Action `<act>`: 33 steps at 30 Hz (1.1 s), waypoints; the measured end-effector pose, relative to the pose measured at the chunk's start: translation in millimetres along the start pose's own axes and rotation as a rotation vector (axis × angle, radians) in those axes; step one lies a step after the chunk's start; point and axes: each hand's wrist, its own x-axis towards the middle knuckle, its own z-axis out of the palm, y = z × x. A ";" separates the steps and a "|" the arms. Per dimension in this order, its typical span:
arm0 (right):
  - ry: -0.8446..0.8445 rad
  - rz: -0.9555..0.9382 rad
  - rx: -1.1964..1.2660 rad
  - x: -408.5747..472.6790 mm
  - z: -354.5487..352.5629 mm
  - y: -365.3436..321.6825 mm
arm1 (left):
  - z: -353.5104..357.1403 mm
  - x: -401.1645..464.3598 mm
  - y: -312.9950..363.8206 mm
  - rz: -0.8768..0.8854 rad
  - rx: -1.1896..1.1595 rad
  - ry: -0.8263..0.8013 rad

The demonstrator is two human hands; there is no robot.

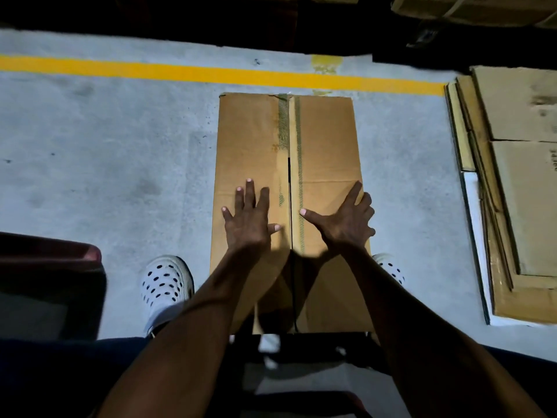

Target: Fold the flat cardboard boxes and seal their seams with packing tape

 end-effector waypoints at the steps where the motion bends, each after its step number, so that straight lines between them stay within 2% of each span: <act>1: -0.010 -0.012 0.002 -1.5 -2.9 1.0 | -0.8 -0.6 -4.7 -0.038 -0.011 0.012; 3: -0.063 -0.040 0.035 -3.7 -11.6 3.9 | -5.3 -6.8 -17.2 -0.116 -0.090 0.036; 5: -0.124 -0.061 0.119 -5.3 -21.2 9.5 | -8.9 -17.1 -30.9 -0.164 -0.285 0.045; 10: -0.170 -0.028 0.340 -23.0 -40.1 40.7 | -16.8 -46.2 -57.6 -0.123 -0.784 0.009; 12: -0.191 0.040 0.368 -35.5 -41.4 52.1 | -12.1 -65.5 -66.9 -0.182 -0.869 -0.040; 16: -0.296 0.261 0.520 -63.9 -31.3 76.8 | 5.3 -98.9 -76.1 -0.235 -0.934 -0.216; 18: -0.331 0.324 0.572 -72.3 -29.1 81.1 | 13.5 -104.7 -75.2 -0.327 -1.006 -0.255; 21: -0.315 0.289 0.609 -72.7 -26.5 72.8 | 21.0 -94.5 -76.0 -0.475 -1.064 -0.147; 23: -0.272 0.232 0.584 -65.9 -25.7 58.7 | 23.6 -74.5 -85.4 -0.496 -1.083 -0.060; 26: -0.263 0.155 0.600 -41.3 -19.3 25.6 | -23.6 -50.0 -95.5 -0.550 -0.979 0.063; 29: -0.319 0.059 0.655 -24.4 -7.9 -38.0 | -77.3 -22.8 -129.4 -0.571 -0.908 0.154; 33: -0.383 -0.070 0.713 -14.2 32.8 -143.7 | -140.6 21.4 -220.8 -0.614 -0.823 0.264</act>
